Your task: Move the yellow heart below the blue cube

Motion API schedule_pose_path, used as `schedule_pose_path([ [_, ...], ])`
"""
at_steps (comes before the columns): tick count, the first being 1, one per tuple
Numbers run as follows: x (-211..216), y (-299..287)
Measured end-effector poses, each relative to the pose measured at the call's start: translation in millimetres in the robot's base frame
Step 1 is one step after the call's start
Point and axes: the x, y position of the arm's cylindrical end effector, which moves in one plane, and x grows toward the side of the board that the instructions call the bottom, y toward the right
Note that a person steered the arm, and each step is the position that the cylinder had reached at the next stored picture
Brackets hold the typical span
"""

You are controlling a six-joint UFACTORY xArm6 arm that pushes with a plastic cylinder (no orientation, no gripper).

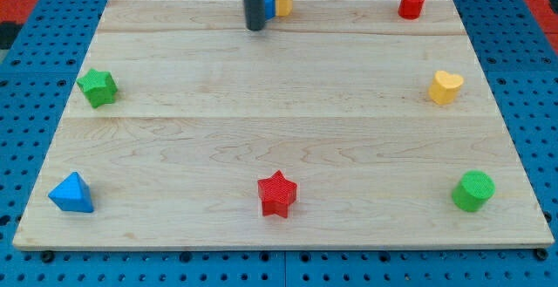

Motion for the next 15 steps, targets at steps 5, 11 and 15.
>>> schedule_pose_path([
  [5, 147, 264],
  [11, 32, 138],
  [15, -14, 107],
])
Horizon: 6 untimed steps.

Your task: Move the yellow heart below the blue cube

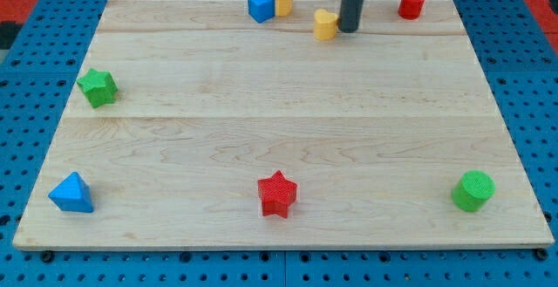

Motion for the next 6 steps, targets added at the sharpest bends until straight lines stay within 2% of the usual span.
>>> schedule_pose_path([
  [3, -5, -70],
  [6, -5, -88],
])
